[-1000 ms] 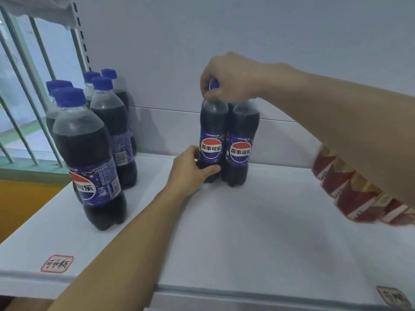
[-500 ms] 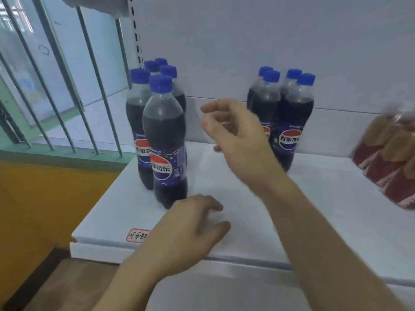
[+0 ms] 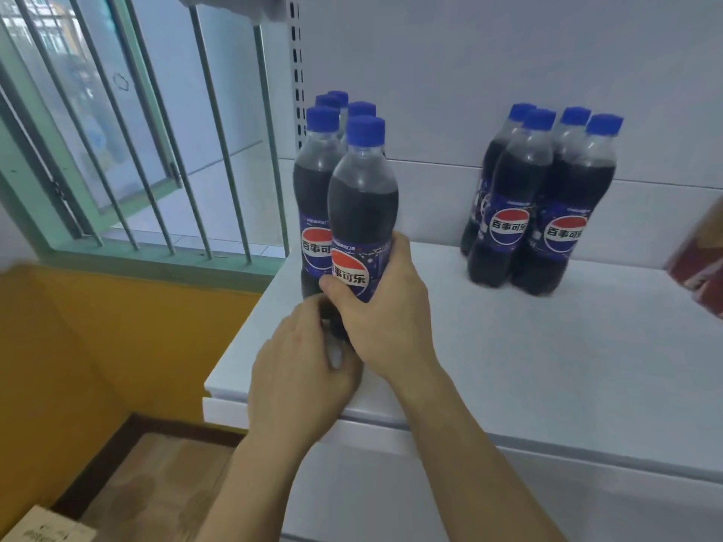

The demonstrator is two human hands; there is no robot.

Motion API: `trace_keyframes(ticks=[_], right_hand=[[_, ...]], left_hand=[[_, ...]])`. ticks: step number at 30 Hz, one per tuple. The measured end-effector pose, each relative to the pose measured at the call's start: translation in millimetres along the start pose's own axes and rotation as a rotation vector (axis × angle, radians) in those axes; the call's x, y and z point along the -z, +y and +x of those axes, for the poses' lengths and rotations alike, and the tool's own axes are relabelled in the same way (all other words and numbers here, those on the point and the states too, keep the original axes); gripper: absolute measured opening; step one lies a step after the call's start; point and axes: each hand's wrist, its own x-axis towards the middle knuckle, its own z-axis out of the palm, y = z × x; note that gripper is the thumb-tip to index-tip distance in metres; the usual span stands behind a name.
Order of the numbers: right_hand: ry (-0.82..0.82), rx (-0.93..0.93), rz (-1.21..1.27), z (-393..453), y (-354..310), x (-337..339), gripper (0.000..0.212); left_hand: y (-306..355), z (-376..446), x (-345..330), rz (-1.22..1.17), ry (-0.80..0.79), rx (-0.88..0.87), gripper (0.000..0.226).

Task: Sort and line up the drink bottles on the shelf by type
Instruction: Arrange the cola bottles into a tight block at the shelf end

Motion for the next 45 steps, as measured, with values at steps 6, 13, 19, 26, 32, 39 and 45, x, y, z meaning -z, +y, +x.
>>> trace_keyframes(ticks=[6,13,19,26,32,39,45], right_hand=[[-0.054,0.021,0.205,-9.1,-0.1,12.3,0.073],[0.049,0.105,0.344,13.4,-57.5,86.4,0.022],[-0.038,0.219,-0.305,60.9,-80.8,165.6,0.026],[-0.141,0.227,-0.527,112.2,-62.6,242.6,0.019],[-0.113,0.249,-0.608,137.9,-39.9,269.5,0.022],[-0.126,0.270,-0.619,150.5,-20.7,280.4,0.017],[-0.154,0.255,-0.658,154.5,-16.6,286.7,0.017]], left_hand=[[-1.1,-2.5,5.7,-0.138,-0.034,-0.030,0.078],[16.0,-8.7,8.7,-0.256,-0.136,-0.141,0.081],[85.1,2.6,-32.0,-0.446,-0.317,-0.149,0.074],[159.4,31.5,-90.1,-0.517,-0.365,-0.074,0.080],[184.7,49.9,-124.7,-0.503,-0.293,-0.050,0.083],[192.8,49.8,-147.2,-0.497,-0.224,-0.006,0.082],[195.0,47.9,-156.5,-0.487,-0.235,-0.036,0.081]])
